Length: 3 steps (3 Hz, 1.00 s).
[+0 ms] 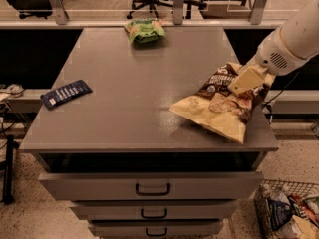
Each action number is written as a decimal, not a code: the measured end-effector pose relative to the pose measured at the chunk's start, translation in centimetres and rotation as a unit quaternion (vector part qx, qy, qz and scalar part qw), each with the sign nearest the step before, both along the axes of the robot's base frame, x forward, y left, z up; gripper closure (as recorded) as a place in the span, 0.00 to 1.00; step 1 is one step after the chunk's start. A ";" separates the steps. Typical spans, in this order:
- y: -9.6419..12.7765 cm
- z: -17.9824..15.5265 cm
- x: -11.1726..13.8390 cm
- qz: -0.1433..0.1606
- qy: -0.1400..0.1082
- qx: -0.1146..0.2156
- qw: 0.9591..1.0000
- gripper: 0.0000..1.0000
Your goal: Move brown chip bag near rxbar blueberry
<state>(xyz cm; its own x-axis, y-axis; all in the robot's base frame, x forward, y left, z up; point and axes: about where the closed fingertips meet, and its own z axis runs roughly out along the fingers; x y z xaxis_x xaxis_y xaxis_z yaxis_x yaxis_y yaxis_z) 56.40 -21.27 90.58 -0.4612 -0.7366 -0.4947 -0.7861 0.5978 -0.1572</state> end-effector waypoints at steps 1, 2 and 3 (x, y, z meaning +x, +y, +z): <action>1.3 2.3 -0.9 0.015 -0.020 0.011 1.000 1.00; 2.8 6.1 -0.5 0.030 -0.044 0.036 0.998 1.00; 2.8 7.0 -0.4 0.030 -0.052 0.038 0.997 1.00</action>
Offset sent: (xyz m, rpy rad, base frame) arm -0.0177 0.0288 0.0610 0.0698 -0.1006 0.0347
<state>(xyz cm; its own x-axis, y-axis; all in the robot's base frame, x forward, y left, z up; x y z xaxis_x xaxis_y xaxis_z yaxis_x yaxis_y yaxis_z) 56.04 -18.51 97.58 -0.3597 -0.7205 -0.5929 -0.8030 0.5626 -0.1966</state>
